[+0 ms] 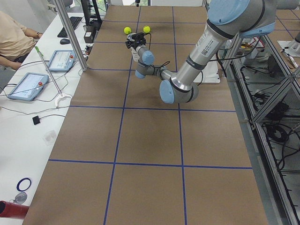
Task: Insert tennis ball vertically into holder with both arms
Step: 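Lift the tube with the left gripper and tilt it upright, then hold the tube with the left gripper while the right gripper reaches a ball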
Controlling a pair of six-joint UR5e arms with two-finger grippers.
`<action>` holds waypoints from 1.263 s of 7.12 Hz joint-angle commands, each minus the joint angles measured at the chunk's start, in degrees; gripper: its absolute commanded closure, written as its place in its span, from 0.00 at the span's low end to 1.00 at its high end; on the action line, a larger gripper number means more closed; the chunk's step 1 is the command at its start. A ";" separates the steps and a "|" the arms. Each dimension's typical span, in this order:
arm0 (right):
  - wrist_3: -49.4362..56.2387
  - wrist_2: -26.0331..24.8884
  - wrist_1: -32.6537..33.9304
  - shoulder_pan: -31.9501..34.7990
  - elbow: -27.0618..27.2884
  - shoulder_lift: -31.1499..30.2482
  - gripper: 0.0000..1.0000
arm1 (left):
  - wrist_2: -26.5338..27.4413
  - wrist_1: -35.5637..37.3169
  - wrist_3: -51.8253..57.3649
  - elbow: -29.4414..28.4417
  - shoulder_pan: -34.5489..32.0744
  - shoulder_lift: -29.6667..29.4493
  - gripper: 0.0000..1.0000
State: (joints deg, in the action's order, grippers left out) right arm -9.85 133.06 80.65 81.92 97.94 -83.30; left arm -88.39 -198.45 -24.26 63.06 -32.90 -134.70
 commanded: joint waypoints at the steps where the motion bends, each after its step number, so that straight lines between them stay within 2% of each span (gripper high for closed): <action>1: -2.71 0.00 0.03 -0.62 0.14 1.64 0.01 | 1.89 -4.48 0.70 -3.55 0.29 1.19 0.20; 3: -2.89 -0.08 0.12 -1.23 0.06 1.65 0.01 | 2.08 -4.49 0.79 -5.84 0.38 0.75 0.20; 5: -12.67 -0.61 -0.23 -6.66 -1.52 3.48 0.01 | 2.87 -4.49 0.79 -6.55 0.46 0.75 0.20; 7: -19.31 -5.95 -0.32 -11.68 -1.44 3.50 0.01 | 2.87 -4.40 0.79 -6.55 0.55 0.66 0.20; 9: -20.29 -7.20 -2.23 -13.79 -1.53 2.18 0.01 | 2.87 -4.40 0.79 -6.99 0.90 0.66 0.20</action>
State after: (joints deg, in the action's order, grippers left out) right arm -29.05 126.85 79.86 69.57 96.48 -80.41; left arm -85.52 -202.85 -23.47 56.39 -32.24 -134.02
